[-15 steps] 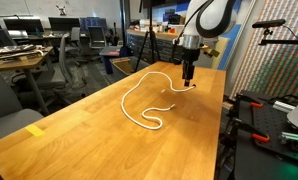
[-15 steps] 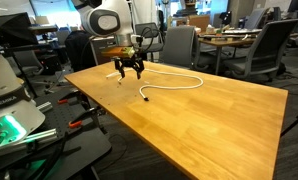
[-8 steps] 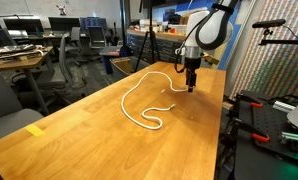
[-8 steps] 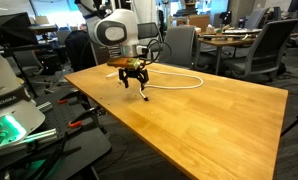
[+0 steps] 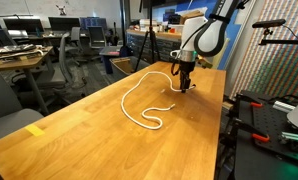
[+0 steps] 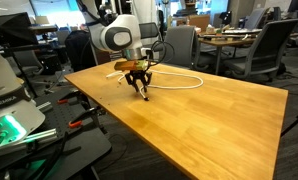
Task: Pick the rope on the table
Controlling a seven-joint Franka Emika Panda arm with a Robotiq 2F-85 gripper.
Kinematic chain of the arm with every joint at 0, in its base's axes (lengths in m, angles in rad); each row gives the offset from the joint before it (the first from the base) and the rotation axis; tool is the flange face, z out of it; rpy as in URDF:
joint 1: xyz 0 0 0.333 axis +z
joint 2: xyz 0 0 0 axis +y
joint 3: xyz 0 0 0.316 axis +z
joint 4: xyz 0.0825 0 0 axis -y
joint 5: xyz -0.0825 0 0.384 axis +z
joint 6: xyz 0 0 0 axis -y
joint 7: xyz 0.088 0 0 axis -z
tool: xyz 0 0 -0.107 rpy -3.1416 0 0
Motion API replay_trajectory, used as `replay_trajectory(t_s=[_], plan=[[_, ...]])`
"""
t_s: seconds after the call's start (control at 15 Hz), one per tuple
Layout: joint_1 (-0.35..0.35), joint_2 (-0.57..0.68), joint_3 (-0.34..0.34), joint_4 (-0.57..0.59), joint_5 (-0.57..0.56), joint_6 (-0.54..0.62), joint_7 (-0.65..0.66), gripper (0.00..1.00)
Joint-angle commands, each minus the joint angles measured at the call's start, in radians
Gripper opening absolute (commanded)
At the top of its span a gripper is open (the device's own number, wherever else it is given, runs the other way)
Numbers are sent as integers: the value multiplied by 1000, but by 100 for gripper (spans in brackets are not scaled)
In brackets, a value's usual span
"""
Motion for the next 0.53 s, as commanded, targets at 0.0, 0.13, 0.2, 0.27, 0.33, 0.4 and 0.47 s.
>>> replay_trajectory(t_s=[0.0,0.13,0.2,0.27,0.33,0.4,0.47], plan=[[-2,1,5,10,-41,41,22,16],[-14,-10,28,4,-28,39,16,11],[-26,-16,48,4,-16,33,9,13],[-43,-25,74,3,1,25,0,12],[-59,-37,105,4,17,22,-8,14],[-62,-54,122,2,19,36,-8,12],[-76,-75,155,-1,28,48,-17,13]])
